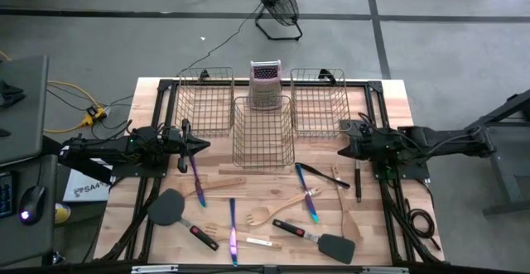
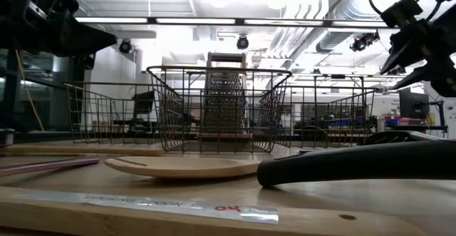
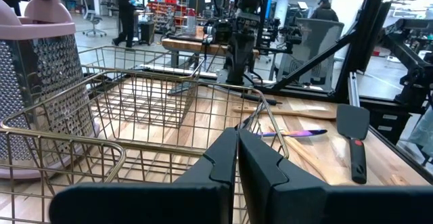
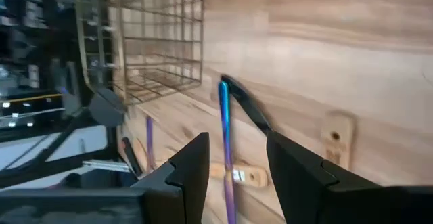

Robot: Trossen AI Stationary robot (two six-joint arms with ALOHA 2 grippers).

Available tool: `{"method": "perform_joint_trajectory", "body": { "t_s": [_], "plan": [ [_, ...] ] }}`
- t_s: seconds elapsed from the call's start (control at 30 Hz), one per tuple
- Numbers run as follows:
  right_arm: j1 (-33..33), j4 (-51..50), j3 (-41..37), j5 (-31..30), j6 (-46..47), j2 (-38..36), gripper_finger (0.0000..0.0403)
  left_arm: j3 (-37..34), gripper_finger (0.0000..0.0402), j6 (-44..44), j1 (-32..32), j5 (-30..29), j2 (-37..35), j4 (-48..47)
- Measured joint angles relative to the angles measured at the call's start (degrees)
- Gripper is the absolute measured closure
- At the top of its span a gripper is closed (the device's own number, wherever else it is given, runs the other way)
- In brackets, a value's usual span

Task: Pick & Place Kitchen Items
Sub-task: Put the top black spatula into the right wire basket

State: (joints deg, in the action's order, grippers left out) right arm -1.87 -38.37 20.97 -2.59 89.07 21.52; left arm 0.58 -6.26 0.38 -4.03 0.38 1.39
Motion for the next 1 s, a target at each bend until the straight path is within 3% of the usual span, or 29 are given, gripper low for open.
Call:
{"method": "perform_joint_trajectory", "body": {
  "t_s": [0.23,0.57,0.8,1.0],
  "plan": [
    [0.0,-2.1,2.5,3.5,0.6,6.1,0.0277,0.0,0.0387,0.0,0.0,0.0,0.0,0.0],
    [0.5,-2.4,3.1,19.3,-1.3,15.7,0.0311,0.0,0.0387,0.0,0.0,0.0,0.0,0.0],
    [2.6,-4.1,4.1,19.3,-4.8,22.4,0.0335,0.0,0.0387,0.0,0.0,0.0,0.0,0.0],
    [5.7,-18.5,13.0,15.0,-11.8,26.1,0.0361,0.0,0.0387,0.0,0.0,0.0,0.0,0.0]
  ]
}}
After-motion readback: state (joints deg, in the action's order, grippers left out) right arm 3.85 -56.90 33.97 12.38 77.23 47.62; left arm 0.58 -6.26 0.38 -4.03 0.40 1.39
